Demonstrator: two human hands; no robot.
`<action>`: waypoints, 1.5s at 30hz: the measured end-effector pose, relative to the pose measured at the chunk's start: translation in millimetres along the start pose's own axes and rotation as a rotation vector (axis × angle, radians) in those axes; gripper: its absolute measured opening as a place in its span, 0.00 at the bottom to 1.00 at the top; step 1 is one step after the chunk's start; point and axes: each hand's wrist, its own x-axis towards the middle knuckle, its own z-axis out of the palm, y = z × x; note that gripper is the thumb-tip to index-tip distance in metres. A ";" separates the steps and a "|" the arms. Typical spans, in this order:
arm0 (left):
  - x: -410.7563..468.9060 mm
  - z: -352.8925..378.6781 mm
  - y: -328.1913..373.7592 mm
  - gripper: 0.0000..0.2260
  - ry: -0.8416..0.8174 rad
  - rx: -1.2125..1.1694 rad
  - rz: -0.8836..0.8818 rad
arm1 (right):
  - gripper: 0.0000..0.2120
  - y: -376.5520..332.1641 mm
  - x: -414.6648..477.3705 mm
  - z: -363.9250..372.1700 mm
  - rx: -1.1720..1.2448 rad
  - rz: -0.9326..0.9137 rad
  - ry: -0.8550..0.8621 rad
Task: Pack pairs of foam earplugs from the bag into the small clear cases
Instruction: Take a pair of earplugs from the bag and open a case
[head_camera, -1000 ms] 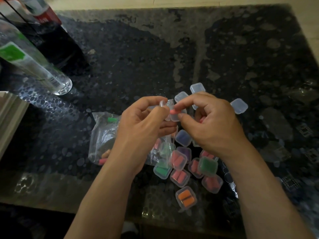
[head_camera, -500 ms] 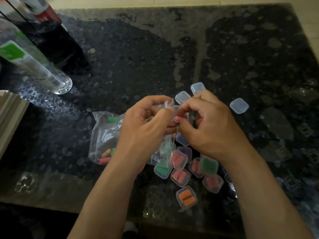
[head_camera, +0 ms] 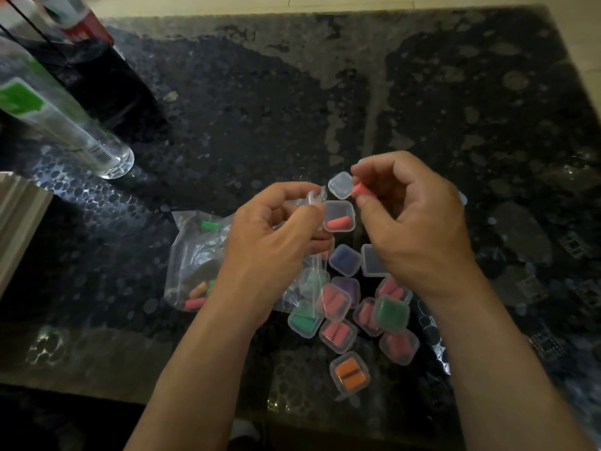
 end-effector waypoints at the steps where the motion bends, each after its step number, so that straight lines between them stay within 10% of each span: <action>1: 0.0 0.4 0.0 0.07 -0.003 0.004 0.001 | 0.11 -1.7 -0.6 -0.1 -0.007 -0.001 -0.012; 19: 1.8 4.3 -1.1 0.10 0.009 -0.028 0.024 | 0.02 -0.2 -0.9 -0.9 0.059 0.039 0.041; 45: 2.1 5.4 -1.3 0.07 -0.005 -0.001 0.051 | 0.18 2.4 -4.4 1.3 -0.224 -0.039 -0.090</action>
